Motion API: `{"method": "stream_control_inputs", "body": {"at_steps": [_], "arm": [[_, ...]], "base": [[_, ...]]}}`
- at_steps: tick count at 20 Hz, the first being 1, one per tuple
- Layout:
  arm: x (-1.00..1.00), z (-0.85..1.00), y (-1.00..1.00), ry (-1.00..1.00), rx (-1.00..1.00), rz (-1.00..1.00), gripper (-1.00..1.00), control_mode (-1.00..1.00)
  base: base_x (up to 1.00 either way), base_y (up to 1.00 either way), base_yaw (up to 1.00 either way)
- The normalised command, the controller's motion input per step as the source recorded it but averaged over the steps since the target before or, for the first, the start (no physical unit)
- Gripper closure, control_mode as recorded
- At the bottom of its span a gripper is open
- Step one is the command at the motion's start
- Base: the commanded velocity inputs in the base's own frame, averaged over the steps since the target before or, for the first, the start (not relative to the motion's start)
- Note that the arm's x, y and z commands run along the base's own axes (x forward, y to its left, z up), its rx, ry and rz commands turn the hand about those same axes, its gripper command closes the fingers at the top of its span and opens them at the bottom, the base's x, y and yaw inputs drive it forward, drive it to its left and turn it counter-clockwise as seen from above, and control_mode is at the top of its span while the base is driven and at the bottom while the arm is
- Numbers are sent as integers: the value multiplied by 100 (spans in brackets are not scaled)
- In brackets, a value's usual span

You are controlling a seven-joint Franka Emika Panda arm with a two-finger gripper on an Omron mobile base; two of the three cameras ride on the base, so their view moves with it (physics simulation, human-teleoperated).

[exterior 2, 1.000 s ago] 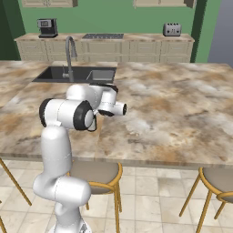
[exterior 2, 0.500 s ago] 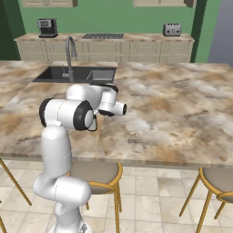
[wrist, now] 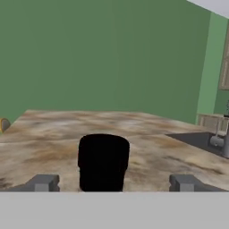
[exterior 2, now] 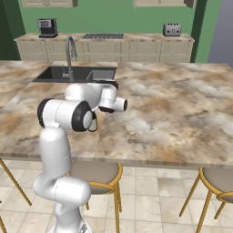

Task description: Get the candle and the wine from the cabinet and move them to the dining counter.

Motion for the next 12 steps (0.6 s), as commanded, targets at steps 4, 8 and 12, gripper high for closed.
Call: {"method": "stream_control_inputs", "body": {"at_steps": [4, 8, 12], "arm": [[-7, 76, -6, 0, 0, 0, -100, -100], [-20, 86, -16, 0, 0, 0, -100, -100], [-37, 94, -14, 1, 0, -3, -100, -100]], "base": [[0, 0, 0], [0, 0, 0], [0, 0, 0]]}}
